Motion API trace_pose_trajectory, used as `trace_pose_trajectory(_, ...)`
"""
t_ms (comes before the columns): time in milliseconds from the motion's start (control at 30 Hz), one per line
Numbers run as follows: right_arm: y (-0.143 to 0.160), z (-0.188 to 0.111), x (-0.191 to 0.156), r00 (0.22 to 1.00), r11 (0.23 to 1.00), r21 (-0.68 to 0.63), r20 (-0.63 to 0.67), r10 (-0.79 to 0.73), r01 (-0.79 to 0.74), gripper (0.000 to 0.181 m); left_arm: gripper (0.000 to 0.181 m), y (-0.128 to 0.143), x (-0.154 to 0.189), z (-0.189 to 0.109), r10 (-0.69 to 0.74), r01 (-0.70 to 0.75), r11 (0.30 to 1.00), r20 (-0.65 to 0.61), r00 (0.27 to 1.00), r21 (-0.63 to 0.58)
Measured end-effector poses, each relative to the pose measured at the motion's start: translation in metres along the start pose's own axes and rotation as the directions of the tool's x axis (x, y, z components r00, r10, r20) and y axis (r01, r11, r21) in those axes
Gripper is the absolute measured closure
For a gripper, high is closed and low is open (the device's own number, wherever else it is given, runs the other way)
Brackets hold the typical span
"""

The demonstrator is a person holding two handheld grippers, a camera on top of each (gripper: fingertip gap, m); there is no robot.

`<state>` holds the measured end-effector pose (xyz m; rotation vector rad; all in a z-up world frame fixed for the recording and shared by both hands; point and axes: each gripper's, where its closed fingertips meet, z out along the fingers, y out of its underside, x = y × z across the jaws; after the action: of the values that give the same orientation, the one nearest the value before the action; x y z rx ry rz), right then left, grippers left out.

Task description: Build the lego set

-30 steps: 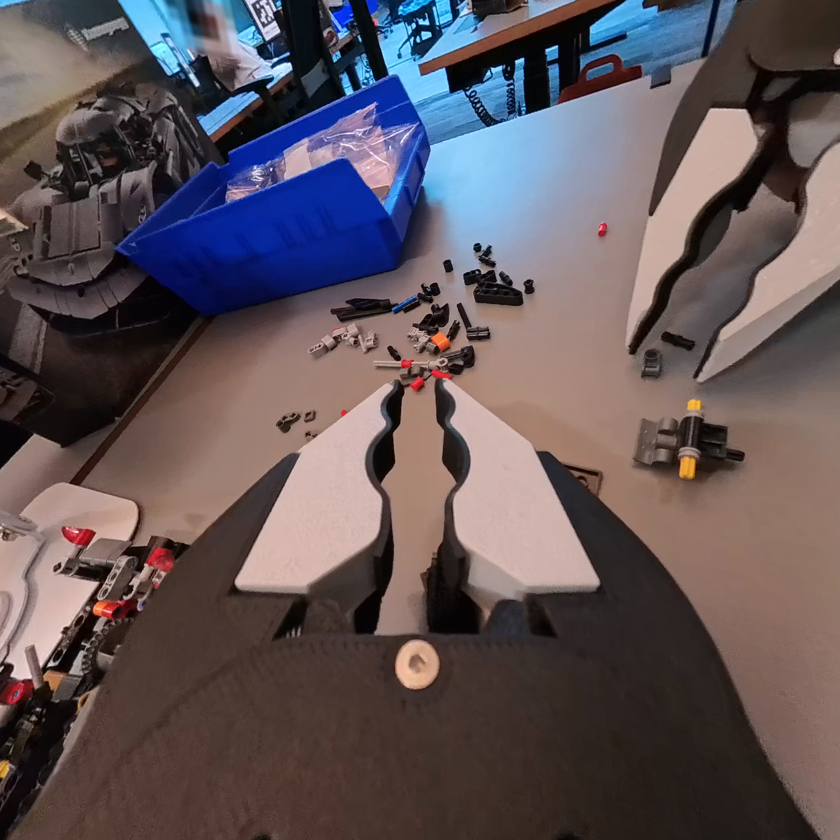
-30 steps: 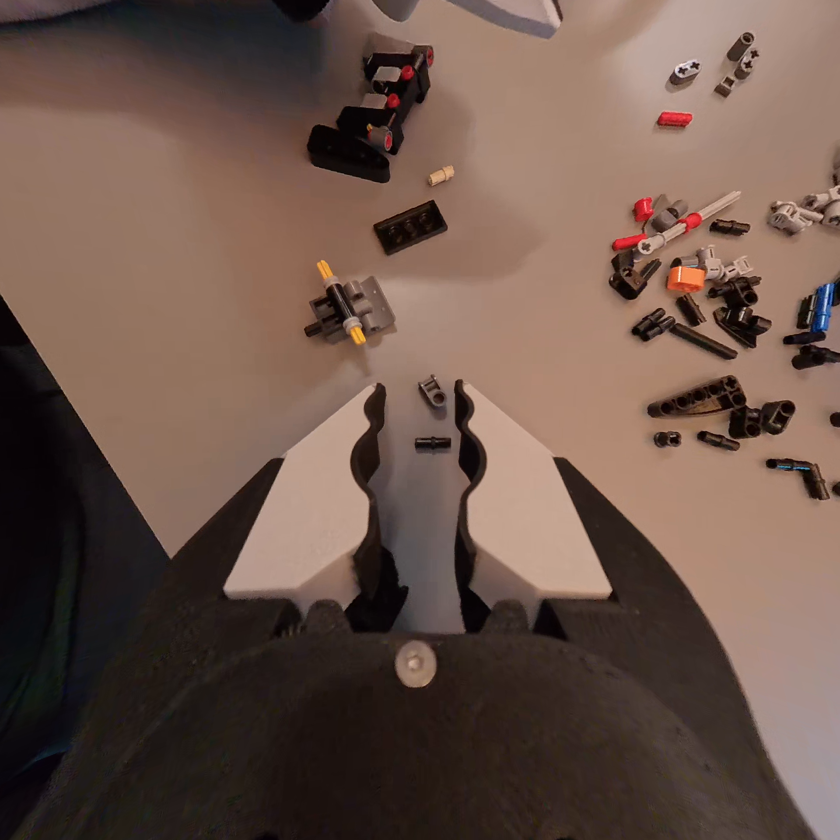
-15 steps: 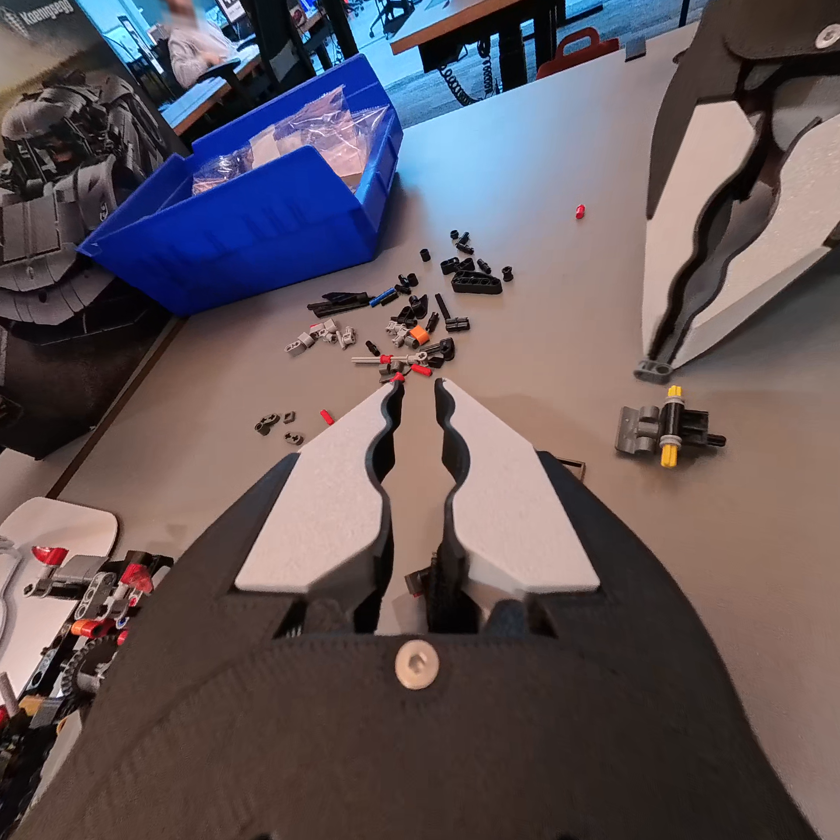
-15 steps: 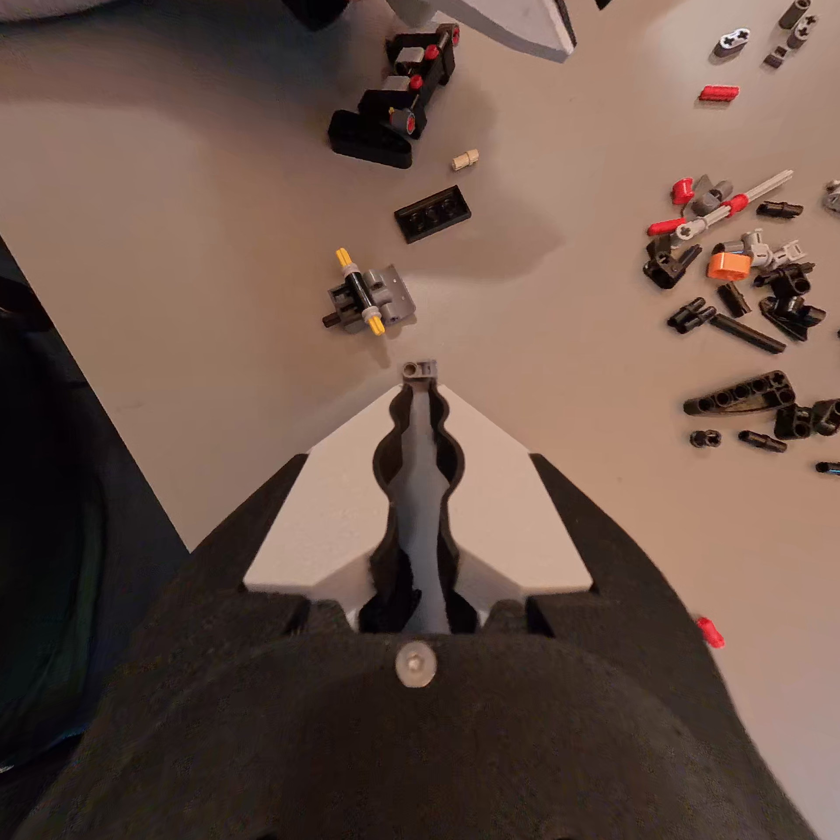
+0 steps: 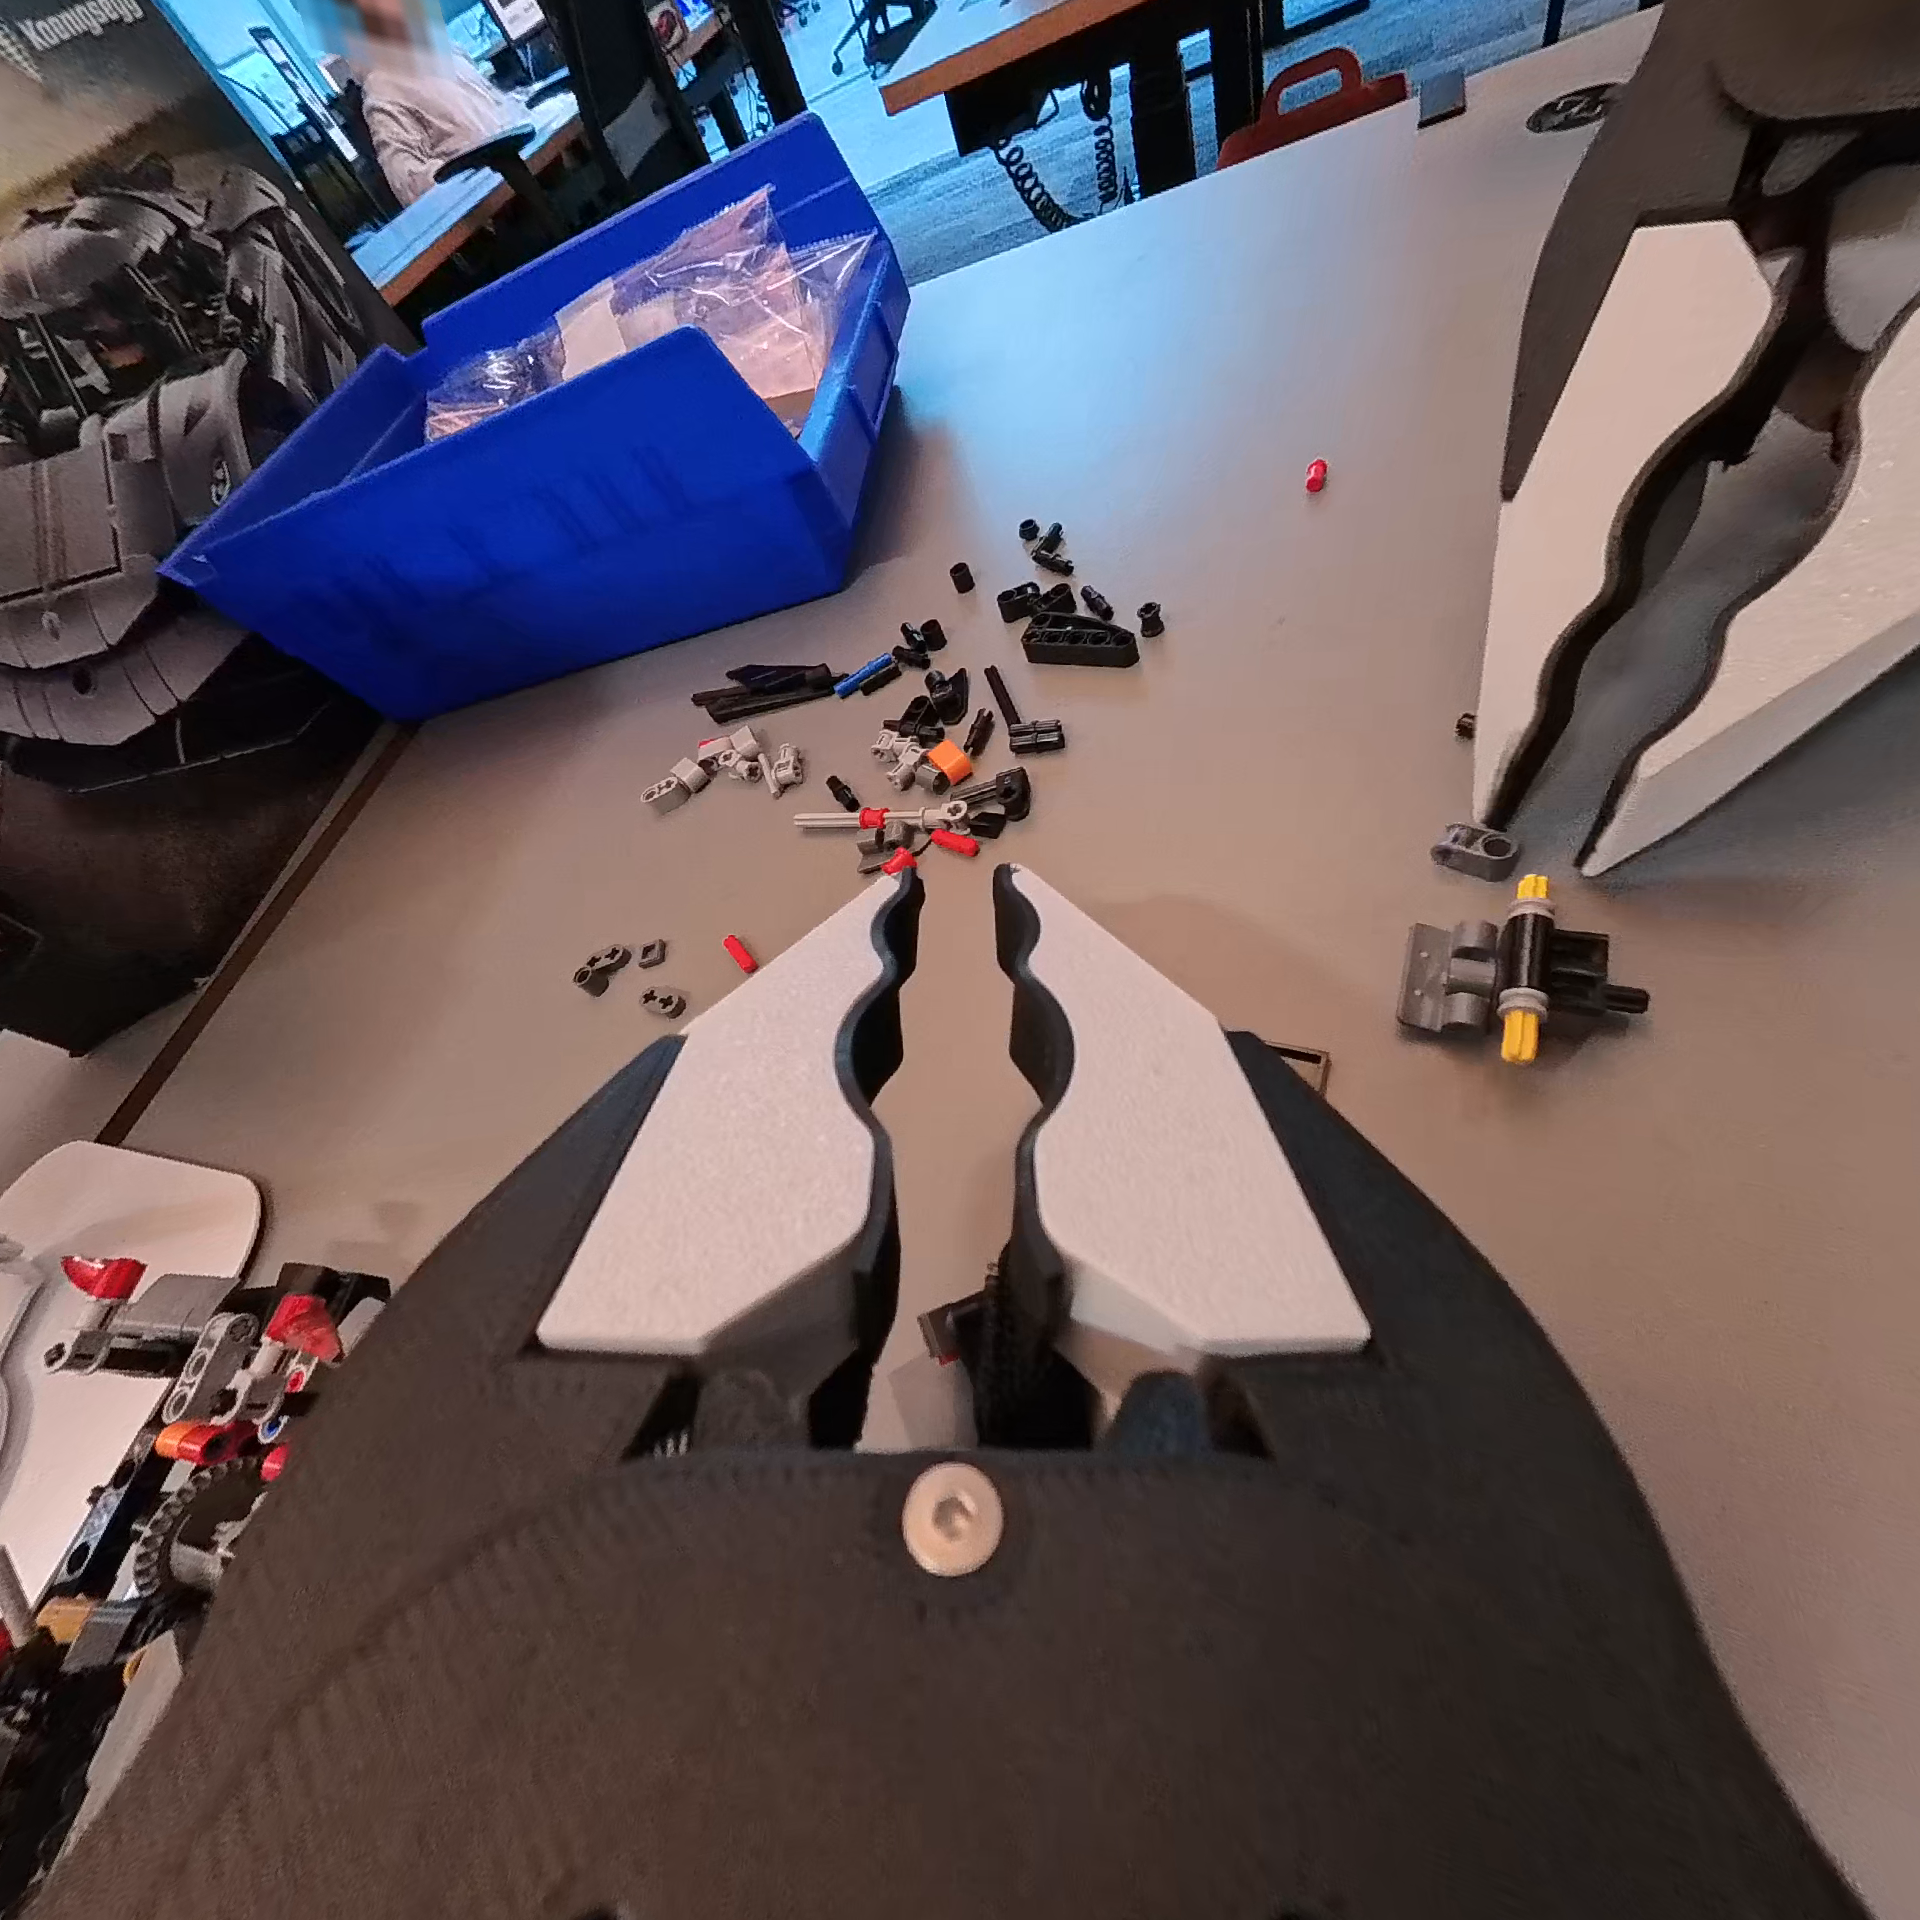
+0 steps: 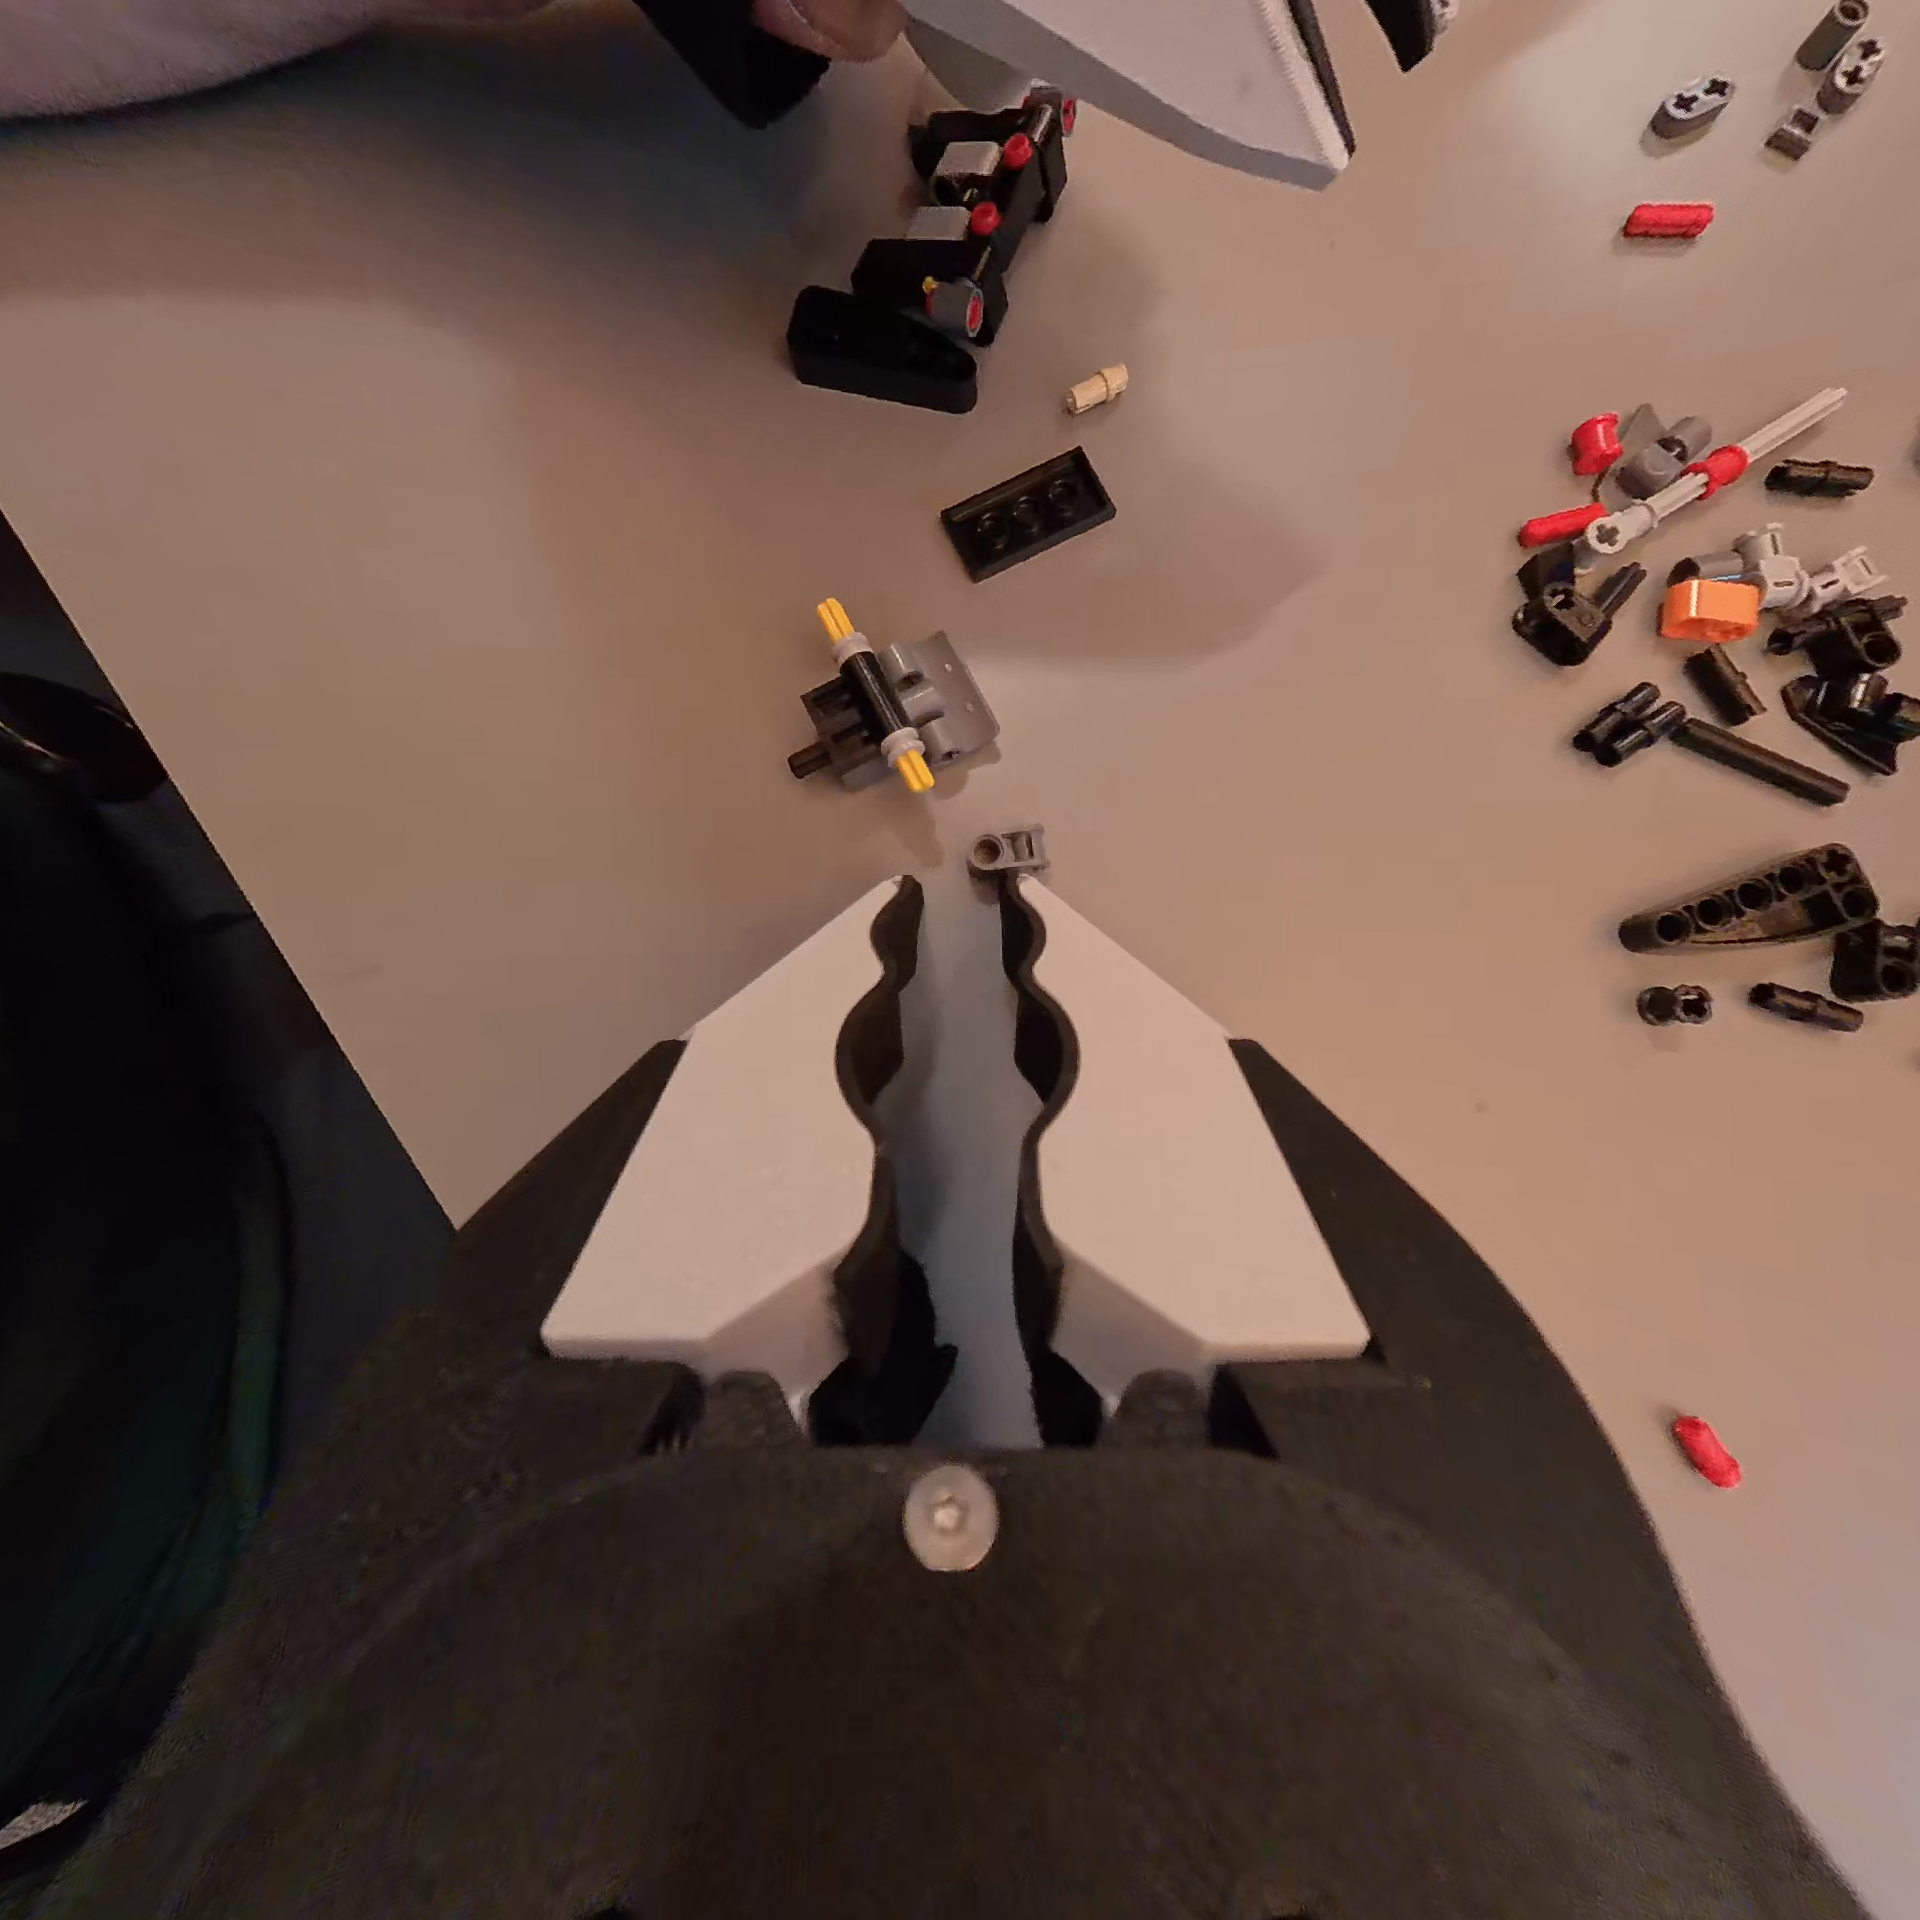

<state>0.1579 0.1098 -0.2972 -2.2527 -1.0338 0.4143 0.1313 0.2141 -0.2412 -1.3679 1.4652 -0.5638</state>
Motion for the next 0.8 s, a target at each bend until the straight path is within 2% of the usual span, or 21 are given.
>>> trace_pose_trajectory(633,0.0011,-0.0002,0.0026,1.0,1.0,0.004,0.005,-0.02,0.02,0.175,0.169,0.0023,-0.0007,0.0013,-0.017,0.017,1.0,-0.006,1.0,-0.003)
trace_pose_trajectory(800,0.0001,-0.0045,0.0036,1.0,1.0,0.012,-0.011,0.0,0.0,0.16,0.169,0.0023,-0.0009,0.001,-0.016,0.016,1.0,-0.004,1.0,-0.003)
